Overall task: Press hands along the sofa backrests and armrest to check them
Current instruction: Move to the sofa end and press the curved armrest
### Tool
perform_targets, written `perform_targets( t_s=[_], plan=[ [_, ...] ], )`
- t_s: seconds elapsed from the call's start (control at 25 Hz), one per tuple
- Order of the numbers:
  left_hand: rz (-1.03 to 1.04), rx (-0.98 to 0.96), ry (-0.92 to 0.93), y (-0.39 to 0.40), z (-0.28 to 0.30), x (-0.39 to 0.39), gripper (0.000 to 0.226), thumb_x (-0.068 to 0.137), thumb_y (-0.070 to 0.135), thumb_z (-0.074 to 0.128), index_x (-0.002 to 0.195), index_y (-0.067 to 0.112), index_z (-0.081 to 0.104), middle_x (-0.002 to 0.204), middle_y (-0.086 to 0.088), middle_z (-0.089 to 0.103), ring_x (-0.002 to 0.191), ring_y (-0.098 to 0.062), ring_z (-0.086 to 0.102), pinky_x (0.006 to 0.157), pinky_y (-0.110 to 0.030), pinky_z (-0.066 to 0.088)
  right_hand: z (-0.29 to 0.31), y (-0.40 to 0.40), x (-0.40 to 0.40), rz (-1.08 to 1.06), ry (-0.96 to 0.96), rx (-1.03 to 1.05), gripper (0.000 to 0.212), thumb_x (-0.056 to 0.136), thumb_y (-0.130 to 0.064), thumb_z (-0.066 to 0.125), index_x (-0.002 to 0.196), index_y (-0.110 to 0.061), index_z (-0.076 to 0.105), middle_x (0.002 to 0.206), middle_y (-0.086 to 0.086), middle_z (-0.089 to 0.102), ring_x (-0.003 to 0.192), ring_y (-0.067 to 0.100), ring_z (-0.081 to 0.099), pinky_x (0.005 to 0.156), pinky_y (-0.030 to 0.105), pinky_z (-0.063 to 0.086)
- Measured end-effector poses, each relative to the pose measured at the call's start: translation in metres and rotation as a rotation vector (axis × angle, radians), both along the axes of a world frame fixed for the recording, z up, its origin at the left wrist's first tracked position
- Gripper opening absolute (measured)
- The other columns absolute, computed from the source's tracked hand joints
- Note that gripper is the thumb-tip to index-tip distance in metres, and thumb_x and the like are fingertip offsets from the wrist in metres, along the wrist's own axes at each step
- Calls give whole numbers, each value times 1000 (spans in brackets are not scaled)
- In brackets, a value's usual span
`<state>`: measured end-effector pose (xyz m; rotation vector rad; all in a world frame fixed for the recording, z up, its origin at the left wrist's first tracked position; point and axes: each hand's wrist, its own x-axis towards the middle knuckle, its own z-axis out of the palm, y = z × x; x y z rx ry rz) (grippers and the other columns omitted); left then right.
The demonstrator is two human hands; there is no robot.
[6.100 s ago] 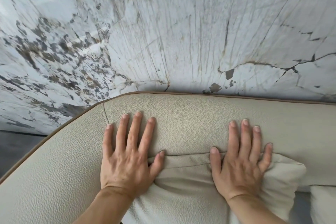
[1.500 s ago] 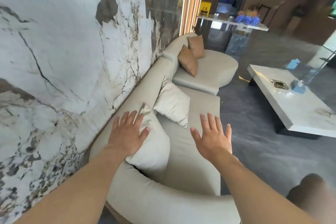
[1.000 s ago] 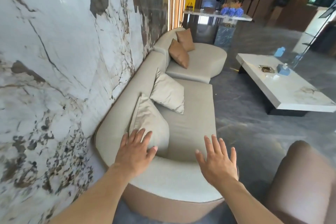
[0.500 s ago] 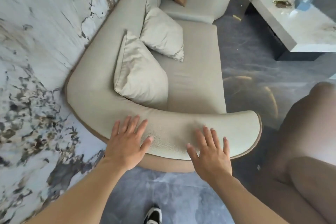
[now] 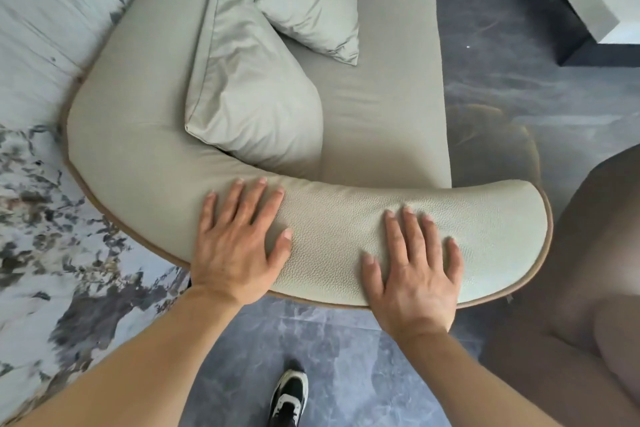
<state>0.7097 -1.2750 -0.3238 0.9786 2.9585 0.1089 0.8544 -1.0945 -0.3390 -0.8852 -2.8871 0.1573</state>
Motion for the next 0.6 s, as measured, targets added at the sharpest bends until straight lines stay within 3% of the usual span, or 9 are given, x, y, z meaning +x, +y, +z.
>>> perform_targets(
  t_s=[0.2, 0.6],
  plan=[
    [-2, -63, -21, 5, 3, -5, 65, 84, 52, 32, 143, 24, 36, 152, -5, 37, 142, -31, 27, 115, -57, 18, 3, 6, -4, 28, 0, 16, 67, 87, -56, 34, 141, -17, 44, 147, 8, 45, 137, 32, 36, 108, 57, 24],
    [4, -49, 24, 32, -2, -37, 64, 85, 52, 32, 142, 25, 36, 151, -4, 38, 140, -30, 28, 115, -56, 19, 2, 34, -36, 27, 24, 36, 66, 86, -56, 35, 140, -18, 45, 145, 8, 47, 136, 32, 37, 107, 58, 26]
  ],
)
